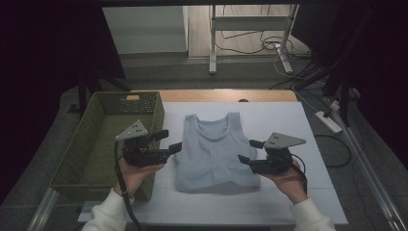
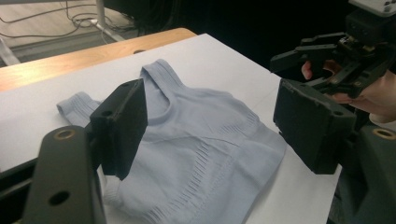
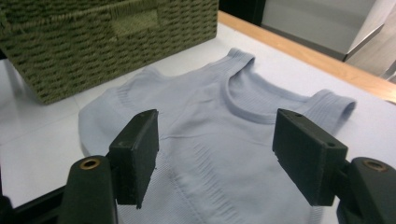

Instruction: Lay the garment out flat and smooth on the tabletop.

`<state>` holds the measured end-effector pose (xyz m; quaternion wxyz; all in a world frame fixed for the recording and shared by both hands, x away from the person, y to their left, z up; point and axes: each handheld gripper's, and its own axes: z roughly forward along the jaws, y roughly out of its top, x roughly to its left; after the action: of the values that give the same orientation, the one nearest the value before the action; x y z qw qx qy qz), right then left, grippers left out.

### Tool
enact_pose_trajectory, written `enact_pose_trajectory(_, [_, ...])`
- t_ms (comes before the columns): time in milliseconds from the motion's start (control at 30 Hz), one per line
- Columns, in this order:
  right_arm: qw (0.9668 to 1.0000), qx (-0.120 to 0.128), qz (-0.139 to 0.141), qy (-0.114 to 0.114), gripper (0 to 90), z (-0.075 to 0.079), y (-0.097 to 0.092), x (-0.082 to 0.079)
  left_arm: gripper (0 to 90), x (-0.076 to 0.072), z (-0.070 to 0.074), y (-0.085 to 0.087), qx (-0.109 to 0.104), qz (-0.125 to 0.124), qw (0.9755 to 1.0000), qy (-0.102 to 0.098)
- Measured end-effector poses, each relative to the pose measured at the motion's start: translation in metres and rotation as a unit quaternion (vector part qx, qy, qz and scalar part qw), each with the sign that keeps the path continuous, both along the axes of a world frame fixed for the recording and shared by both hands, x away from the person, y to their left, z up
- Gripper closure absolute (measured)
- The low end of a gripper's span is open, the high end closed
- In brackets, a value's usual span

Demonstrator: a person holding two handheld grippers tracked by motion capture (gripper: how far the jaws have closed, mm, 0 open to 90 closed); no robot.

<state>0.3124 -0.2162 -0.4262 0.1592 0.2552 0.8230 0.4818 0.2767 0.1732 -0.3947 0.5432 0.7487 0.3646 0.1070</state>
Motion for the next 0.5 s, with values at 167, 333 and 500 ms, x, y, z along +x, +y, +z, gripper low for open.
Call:
enact_pose_trajectory(167, [0.9999,-0.009,0.006,0.007,32.4,-0.007,0.009,0.000,26.5,0.000,-0.003,-0.001,0.000,0.004,1.0000,0.002])
enact_pose_trajectory(333, [0.9997,-0.018,0.016,0.009,32.5,-0.011,0.021,0.000,26.5,0.000,-0.005,-0.006,0.008,0.000,1.0000,0.006])
enact_pose_trajectory(500, [0.9992,-0.030,0.023,0.015,32.6,-0.018,0.032,0.004,26.4,0.001,-0.007,-0.008,0.009,-0.003,0.9999,0.010])
